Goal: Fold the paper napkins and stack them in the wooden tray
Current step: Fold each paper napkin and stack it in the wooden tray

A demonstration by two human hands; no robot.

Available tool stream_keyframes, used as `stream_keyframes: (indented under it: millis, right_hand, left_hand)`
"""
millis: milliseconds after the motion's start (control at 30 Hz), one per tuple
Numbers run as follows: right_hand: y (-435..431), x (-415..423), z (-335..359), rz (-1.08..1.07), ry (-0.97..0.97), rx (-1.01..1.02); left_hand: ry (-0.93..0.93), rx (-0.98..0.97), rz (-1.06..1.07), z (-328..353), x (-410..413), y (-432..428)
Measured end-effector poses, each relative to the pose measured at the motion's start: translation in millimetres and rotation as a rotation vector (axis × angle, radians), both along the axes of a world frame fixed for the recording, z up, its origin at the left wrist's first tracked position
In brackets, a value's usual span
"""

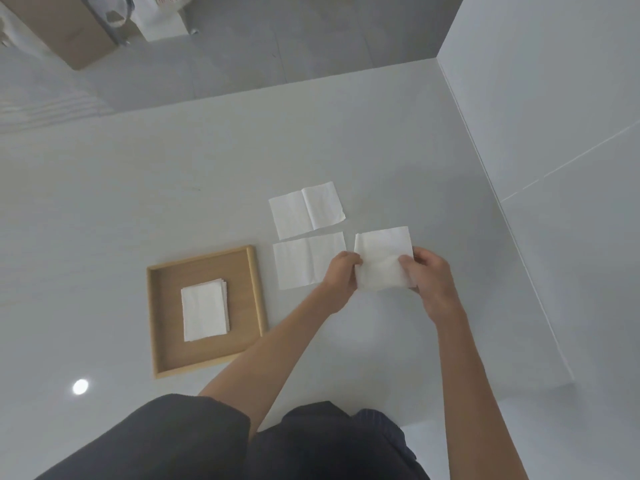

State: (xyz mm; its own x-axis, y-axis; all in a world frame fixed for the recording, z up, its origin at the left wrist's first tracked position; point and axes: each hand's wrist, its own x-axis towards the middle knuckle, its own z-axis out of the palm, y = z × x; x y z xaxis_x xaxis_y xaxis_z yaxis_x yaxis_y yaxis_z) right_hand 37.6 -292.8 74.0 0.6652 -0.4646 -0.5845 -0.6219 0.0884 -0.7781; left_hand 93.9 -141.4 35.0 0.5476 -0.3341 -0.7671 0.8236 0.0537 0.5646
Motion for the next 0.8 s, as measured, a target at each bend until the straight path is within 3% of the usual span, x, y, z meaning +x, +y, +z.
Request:
stream_keyframes:
  millis: [133, 233, 400, 467, 567, 633, 800]
  right_hand:
    - [30, 8, 24, 0.17, -0.028, -0.003]
    - [56, 14, 33, 0.246, -0.016, -0.014]
    - [96, 21, 46, 0.452, -0.04, -0.222]
    - [109, 25, 49, 0.448, -0.052, -0.054]
    - [112, 31, 50, 0.339, -0.043, 0.38]
    - [110, 33, 48, 0.297, -0.041, 0.528]
    - [102, 28, 34, 0.244, 0.026, 0.284]
  left_hand:
    - [0.073, -0.252, 0.043, 3, -11, 28]
    - [0.156, -0.332, 0.101, 5, -16, 50]
    - [0.141, -0.384, 0.153, -3, -21, 78]
    - [0.169, -0.407, 0.218, -4, -21, 87]
    - [0.25, -0.509, 0.325, 0, -22, 98]
    - [0.312, -0.59, 0.427, 2, -25, 106]
    - [0.353, -0.693, 0.549, 4, -31, 123]
